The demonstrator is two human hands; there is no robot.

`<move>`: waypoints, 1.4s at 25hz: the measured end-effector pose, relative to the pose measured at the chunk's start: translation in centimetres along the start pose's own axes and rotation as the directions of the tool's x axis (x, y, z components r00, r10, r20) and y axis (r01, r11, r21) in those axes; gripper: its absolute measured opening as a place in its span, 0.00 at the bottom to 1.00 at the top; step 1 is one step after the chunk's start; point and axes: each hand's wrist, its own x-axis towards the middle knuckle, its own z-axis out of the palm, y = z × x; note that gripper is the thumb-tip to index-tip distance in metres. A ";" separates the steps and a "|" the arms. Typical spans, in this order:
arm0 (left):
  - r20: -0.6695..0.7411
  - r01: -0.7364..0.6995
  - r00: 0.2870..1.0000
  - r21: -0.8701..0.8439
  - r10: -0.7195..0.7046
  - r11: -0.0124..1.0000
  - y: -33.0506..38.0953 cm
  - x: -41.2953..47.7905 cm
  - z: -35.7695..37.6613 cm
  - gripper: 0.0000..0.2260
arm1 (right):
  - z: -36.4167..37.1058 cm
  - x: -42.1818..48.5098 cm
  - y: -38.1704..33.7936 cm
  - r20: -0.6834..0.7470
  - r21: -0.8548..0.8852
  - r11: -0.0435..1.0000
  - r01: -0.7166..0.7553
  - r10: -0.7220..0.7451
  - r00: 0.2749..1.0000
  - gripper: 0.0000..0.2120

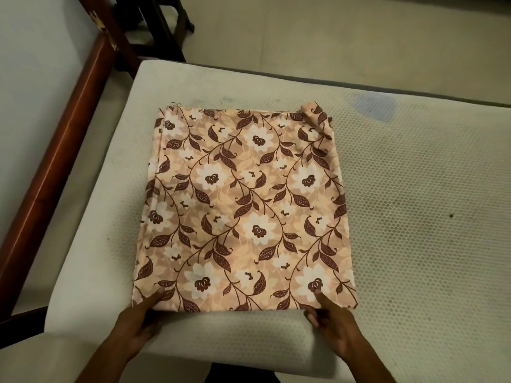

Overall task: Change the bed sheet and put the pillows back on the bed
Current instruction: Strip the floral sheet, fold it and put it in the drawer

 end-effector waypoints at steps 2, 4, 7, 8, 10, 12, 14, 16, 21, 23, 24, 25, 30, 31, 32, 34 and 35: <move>0.029 0.039 0.999 -0.125 -0.035 0.991 -0.6 0.3 -0.4 0.29 | 0.5 0.3 0.7 -0.003 0.090 0.995 0.040 -0.039 0.999 0.15; 0.025 0.028 0.999 -0.262 -0.022 0.965 -1.2 0.3 -0.8 0.26 | 0.4 0.1 1.5 -0.048 0.143 0.988 0.058 -0.052 0.998 0.12; -0.045 0.015 0.999 -0.315 -0.031 0.949 -2.6 -0.8 -1.6 0.25 | -0.6 -0.6 3.3 -0.101 0.124 0.992 0.005 0.007 0.995 0.13; -0.056 0.019 0.998 -0.305 -0.038 0.952 -3.3 -1.4 -2.0 0.25 | -1.1 -0.9 4.0 -0.118 0.106 0.994 -0.015 0.027 0.993 0.15; -0.067 0.031 0.996 -0.291 -0.053 0.956 -4.6 -2.8 -2.9 0.23 | -2.4 -1.9 5.2 -0.141 0.078 0.995 -0.061 0.071 0.987 0.17; -0.061 0.039 0.996 -0.289 -0.059 0.957 -5.8 -4.3 -4.0 0.20 | -3.7 -3.4 6.0 -0.144 0.054 0.993 -0.105 0.112 0.983 0.17; -0.045 0.046 0.997 -0.304 -0.062 0.951 -5.8 -5.6 -4.5 0.17 | -4.6 -4.7 6.0 -0.159 0.016 0.995 -0.098 0.099 0.982 0.17; -0.034 0.020 0.999 -0.292 -0.032 0.956 -4.9 -6.6 -4.3 0.16 | -4.5 -6.2 5.0 -0.182 -0.039 0.998 -0.056 0.048 0.982 0.15; -0.119 -0.166 0.983 -0.218 0.142 0.962 -0.8 -7.9 -2.2 0.19 | -1.5 -8.2 0.9 -0.268 -0.123 0.977 0.172 -0.199 0.942 0.11; -0.157 -0.223 0.969 -0.250 0.188 0.942 2.1 -8.6 -0.8 0.20 | 0.7 -8.9 -1.8 -0.272 -0.114 0.955 0.272 -0.293 0.916 0.09; -0.156 -0.245 0.965 -0.267 0.209 0.932 3.9 -9.1 0.0 0.20 | 1.9 -9.2 -3.4 -0.274 -0.110 0.941 0.320 -0.338 0.900 0.08; -0.153 -0.271 0.959 -0.274 0.236 0.923 5.7 -9.3 0.8 0.18 | 3.0 -9.3 -5.0 -0.271 -0.110 0.925 0.364 -0.381 0.884 0.07; -0.140 -0.431 0.899 -0.125 0.414 0.894 16.3 -8.7 5.8 0.11 | 9.4 -9.3 -13.6 -0.258 -0.175 0.806 0.566 -0.592 0.763 0.13; -0.162 -0.462 0.880 -0.080 0.446 0.883 18.1 -8.4 7.0 0.11 | 10.7 -9.1 -15.1 -0.249 -0.205 0.779 0.593 -0.627 0.738 0.15; -0.189 -0.481 0.865 -0.045 0.466 0.875 20.1 -7.8 8.3 0.12 | 12.2 -8.7 -16.7 -0.241 -0.236 0.747 0.621 -0.665 0.707 0.17; -0.200 -0.491 0.857 -0.032 0.475 0.871 23.6 -6.4 10.7 0.09 | 14.6 -7.3 -19.7 -0.237 -0.312 0.690 0.653 -0.723 0.650 0.21; -0.181 -0.483 0.864 -0.032 0.470 0.875 25.1 -5.5 11.9 0.09 | 15.7 -6.0 -21.2 -0.233 -0.342 0.670 0.659 -0.740 0.631 0.21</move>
